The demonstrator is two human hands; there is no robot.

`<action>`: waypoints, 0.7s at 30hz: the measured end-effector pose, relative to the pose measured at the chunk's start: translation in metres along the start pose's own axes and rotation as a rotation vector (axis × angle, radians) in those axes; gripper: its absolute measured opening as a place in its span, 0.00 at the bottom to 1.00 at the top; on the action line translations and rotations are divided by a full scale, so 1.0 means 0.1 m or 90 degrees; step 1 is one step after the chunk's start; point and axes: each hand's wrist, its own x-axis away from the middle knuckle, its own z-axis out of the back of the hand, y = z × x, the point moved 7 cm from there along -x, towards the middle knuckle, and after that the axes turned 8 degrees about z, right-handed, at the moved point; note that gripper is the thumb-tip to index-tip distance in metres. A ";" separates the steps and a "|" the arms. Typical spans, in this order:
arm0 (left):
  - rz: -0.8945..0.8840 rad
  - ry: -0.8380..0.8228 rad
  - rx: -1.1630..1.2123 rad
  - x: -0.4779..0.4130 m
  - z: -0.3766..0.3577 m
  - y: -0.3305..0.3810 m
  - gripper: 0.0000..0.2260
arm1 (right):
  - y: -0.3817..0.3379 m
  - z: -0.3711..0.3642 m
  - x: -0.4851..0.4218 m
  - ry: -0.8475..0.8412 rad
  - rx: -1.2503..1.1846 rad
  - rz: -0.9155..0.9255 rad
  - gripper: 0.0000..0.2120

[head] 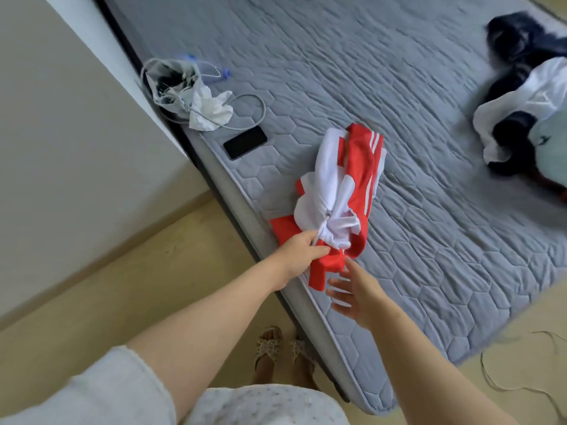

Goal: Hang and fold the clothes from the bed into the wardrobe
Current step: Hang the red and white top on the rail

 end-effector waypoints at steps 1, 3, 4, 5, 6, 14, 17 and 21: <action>-0.010 -0.032 -0.007 0.13 -0.05 0.09 0.08 | -0.01 -0.01 0.10 -0.003 0.005 -0.009 0.17; -0.022 -0.085 -0.021 0.42 -0.15 0.23 0.08 | 0.02 -0.06 0.30 -0.010 -0.023 -0.025 0.17; -0.028 -0.102 -0.029 0.55 -0.18 0.28 0.08 | 0.01 -0.09 0.40 -0.006 -0.074 -0.027 0.14; -0.034 -0.119 -0.036 0.67 -0.20 0.29 0.09 | 0.02 -0.10 0.47 0.007 -0.142 -0.026 0.09; -0.035 -0.137 -0.042 0.77 -0.23 0.29 0.09 | 0.02 -0.11 0.55 0.023 -0.218 -0.023 0.03; 0.040 0.061 -0.310 1.09 0.14 0.23 0.07 | -0.63 0.28 1.07 0.169 -0.101 0.332 0.21; -0.023 0.201 -0.411 1.17 0.21 0.44 0.11 | -0.93 0.27 1.33 0.142 0.052 0.457 0.20; -0.198 0.256 -0.484 1.18 -0.07 0.83 0.24 | -1.14 0.25 1.70 0.151 0.290 0.600 0.19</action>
